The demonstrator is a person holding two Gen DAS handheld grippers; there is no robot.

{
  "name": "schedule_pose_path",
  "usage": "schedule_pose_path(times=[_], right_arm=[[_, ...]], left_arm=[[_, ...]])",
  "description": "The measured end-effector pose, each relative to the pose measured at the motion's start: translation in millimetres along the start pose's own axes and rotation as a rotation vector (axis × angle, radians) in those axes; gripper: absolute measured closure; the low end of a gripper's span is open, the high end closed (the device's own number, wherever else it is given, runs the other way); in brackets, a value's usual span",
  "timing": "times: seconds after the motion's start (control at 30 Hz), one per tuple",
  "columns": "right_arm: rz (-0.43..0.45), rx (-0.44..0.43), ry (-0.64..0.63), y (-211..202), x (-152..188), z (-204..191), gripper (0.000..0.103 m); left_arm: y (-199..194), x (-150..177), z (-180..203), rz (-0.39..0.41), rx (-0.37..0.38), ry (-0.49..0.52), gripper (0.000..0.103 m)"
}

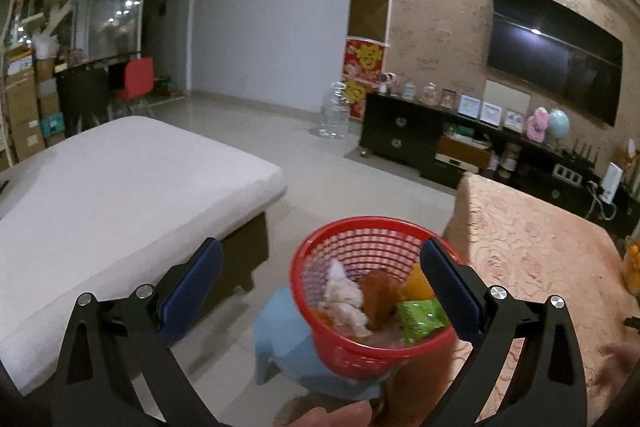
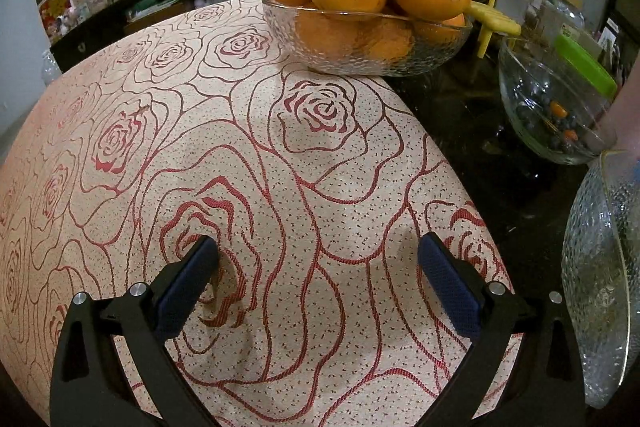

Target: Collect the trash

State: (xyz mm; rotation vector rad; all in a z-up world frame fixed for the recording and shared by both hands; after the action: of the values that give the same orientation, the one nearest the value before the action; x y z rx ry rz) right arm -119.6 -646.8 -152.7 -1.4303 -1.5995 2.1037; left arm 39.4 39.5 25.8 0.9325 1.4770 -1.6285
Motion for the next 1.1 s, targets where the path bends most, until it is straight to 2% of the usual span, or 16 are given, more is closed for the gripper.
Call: schedule_pose_path(times=[0.2, 0.3, 0.57, 0.83, 1.1], right_arm=[[0.0, 0.001, 0.001, -0.2, 0.2, 0.1, 0.006], [-0.001, 0.001, 0.001, 0.5, -0.6, -0.3, 0.006], [-0.001, 0.002, 0.001, -0.4, 0.7, 0.1, 0.006], [-0.001, 0.002, 0.002, 0.1, -0.2, -0.2, 0.006], [-0.001, 0.003, 0.003, -0.2, -0.1, 0.0, 0.006]], left_arm=[[3.1, 1.6, -16.6, -0.014, -0.009, -0.027, 0.008], [1.8, 1.5, -16.1, 0.005, -0.03, -0.013, 0.008], [-8.2, 1.7, -20.4, 0.035, 0.03, -0.04, 0.008], [-14.9, 3.9, 11.6, 0.035, 0.093, 0.019, 0.008], [-9.3, 14.0, 46.2, 0.002, 0.111, 0.085, 0.008]])
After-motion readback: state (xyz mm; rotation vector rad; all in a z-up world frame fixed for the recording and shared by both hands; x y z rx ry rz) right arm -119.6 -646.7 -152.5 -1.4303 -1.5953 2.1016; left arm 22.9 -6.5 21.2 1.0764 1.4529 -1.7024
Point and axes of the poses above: each gripper's, at about its wrist camera, not at the fingertips, and y roughly the way its jaws point, z to its right, x to its underside, the point moved 1 cm from there along y, roughly the way its jaws point
